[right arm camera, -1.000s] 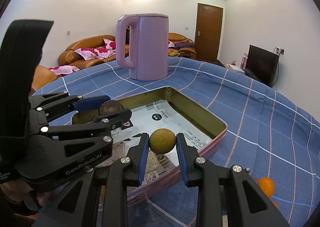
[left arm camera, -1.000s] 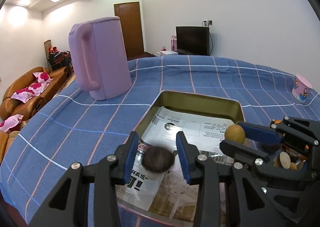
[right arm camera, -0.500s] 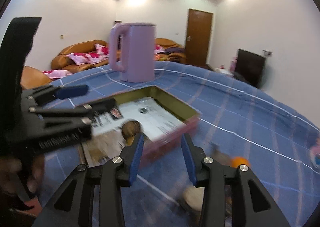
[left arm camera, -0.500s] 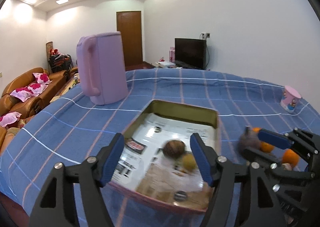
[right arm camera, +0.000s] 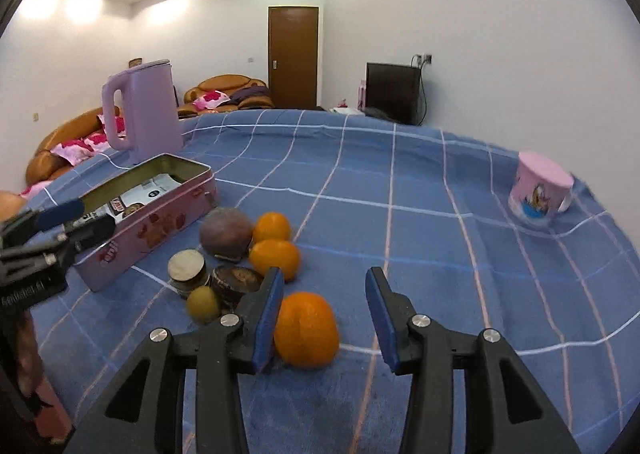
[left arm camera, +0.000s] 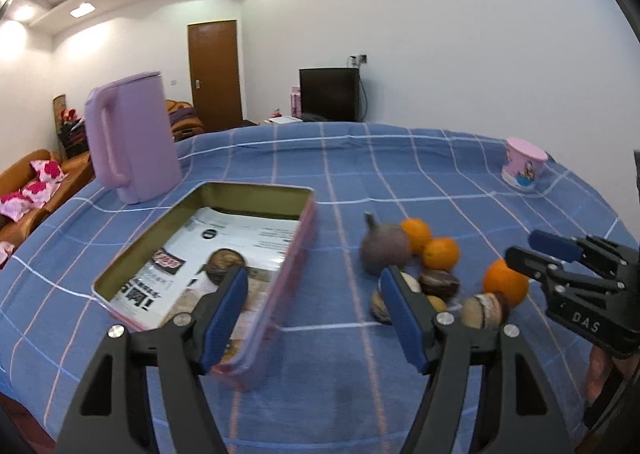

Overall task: Organize fruits
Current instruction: 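Grasp an orange with the right tool while left tool approaches a brown cylinder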

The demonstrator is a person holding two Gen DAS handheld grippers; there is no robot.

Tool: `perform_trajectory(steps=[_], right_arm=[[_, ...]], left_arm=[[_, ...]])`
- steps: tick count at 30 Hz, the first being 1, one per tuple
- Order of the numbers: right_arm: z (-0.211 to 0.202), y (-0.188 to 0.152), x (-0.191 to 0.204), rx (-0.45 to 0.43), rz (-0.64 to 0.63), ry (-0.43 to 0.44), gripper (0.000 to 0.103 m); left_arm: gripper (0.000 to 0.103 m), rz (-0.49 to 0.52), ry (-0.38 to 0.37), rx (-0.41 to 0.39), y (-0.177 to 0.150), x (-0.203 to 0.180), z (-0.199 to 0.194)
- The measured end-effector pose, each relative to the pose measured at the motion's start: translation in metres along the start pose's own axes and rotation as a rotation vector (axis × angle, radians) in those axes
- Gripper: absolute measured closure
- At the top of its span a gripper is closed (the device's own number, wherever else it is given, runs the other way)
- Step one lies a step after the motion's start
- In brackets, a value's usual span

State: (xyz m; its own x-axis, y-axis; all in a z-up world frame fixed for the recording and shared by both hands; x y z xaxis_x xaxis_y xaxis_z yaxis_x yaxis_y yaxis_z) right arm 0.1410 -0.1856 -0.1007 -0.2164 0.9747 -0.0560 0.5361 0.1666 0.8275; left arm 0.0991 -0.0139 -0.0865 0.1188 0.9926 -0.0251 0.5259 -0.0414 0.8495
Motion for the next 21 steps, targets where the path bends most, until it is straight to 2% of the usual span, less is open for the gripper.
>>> perform_trajectory(steps=[9, 13, 15, 21], right_arm=[[0.015, -0.006, -0.006, 0.079, 0.080, 0.079, 0.058], [0.019, -0.008, 0.004, 0.100, 0.068, 0.128, 0.057], [0.024, -0.010, 0.007, 0.126, 0.062, 0.114, 0.057], [0.029, -0.017, -0.010, 0.159, 0.156, 0.142, 0.059]], left_arm=[[0.032, 0.040, -0.029, 0.019, -0.006, -0.027, 0.005], [0.032, 0.045, -0.033, 0.024, -0.008, -0.031, 0.007], [0.032, 0.047, -0.031, 0.025, -0.009, -0.031, 0.007], [0.032, 0.044, -0.054, 0.021, -0.009, -0.035, 0.003]])
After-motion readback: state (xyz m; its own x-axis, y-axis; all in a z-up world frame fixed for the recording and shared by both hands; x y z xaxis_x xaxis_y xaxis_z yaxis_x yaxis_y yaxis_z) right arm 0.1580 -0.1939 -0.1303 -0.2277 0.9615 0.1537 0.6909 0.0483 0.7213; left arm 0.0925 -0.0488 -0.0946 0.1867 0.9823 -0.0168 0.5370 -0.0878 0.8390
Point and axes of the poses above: each gripper's, at about its wrist camera, not at the fingertips, and z roughly the way its jaws point, x to its left, y to its top, the point moved 5 cm from there along z, roughly the way its jaws point, and after that the axes turned 4 degrees about -y, right-handed, at the moved point
